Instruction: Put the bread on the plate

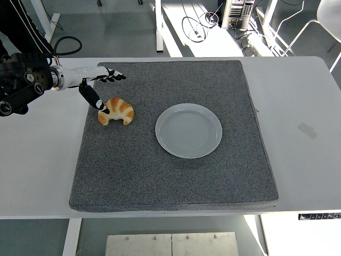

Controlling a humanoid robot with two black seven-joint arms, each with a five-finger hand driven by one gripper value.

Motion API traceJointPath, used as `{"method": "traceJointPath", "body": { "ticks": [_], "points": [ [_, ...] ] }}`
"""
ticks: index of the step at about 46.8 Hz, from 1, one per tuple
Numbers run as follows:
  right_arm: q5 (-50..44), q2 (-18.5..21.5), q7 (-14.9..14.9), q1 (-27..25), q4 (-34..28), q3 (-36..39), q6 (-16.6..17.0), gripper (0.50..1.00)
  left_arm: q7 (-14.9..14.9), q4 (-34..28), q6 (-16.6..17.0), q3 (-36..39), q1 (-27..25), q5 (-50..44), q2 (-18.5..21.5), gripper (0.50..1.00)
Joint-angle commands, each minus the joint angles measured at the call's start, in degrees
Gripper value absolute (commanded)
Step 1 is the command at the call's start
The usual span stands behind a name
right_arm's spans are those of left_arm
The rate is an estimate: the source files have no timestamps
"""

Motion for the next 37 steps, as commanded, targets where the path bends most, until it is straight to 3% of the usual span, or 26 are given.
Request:
{"method": "traceJointPath", "body": {
  "ticks": [1, 18, 37],
  "points": [
    [0.0, 0.0, 0.0, -0.01, 0.13, -0.01, 0.0, 1.0, 0.0, 0.01, 0.01, 0.89, -0.28, 0.91, -0.31, 0.98],
    [0.0, 0.0, 0.0, -0.01, 0.05, -0.01, 0.0, 1.0, 0.0, 0.45, 3.44, 1.85, 1.66, 3.11, -2.51, 0.98],
    [0.0, 0.0, 0.0, -0.01, 0.05, -0.01, 0.0, 1.0, 0.0, 0.53, 3.88, 3.0, 2.8, 3.11, -3.3, 0.977]
  ]
}}
